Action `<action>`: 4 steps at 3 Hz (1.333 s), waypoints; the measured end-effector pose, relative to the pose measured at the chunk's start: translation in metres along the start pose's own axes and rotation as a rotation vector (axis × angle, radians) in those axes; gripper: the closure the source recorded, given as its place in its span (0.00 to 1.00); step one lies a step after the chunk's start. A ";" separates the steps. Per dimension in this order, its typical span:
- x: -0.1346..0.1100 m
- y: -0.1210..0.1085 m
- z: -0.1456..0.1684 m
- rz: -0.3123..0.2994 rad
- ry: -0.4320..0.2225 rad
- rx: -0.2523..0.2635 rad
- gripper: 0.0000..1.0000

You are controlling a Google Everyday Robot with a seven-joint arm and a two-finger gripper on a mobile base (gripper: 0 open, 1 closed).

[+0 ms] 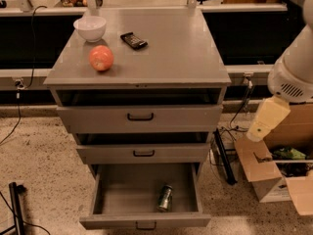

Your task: Pick green can from bottom drawer and place on counter

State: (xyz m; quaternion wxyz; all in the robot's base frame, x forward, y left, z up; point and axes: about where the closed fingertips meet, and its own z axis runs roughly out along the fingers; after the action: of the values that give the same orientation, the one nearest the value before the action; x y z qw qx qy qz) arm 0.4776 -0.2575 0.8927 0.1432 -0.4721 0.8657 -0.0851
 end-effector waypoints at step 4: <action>-0.011 0.032 0.078 0.242 0.053 -0.336 0.00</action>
Offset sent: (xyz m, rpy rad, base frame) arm 0.0019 -0.0050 -0.0105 0.0145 0.0000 -0.1054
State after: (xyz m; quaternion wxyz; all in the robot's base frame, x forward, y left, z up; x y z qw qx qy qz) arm 0.4833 -0.2323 0.8121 0.0490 -0.3797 0.9215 0.0659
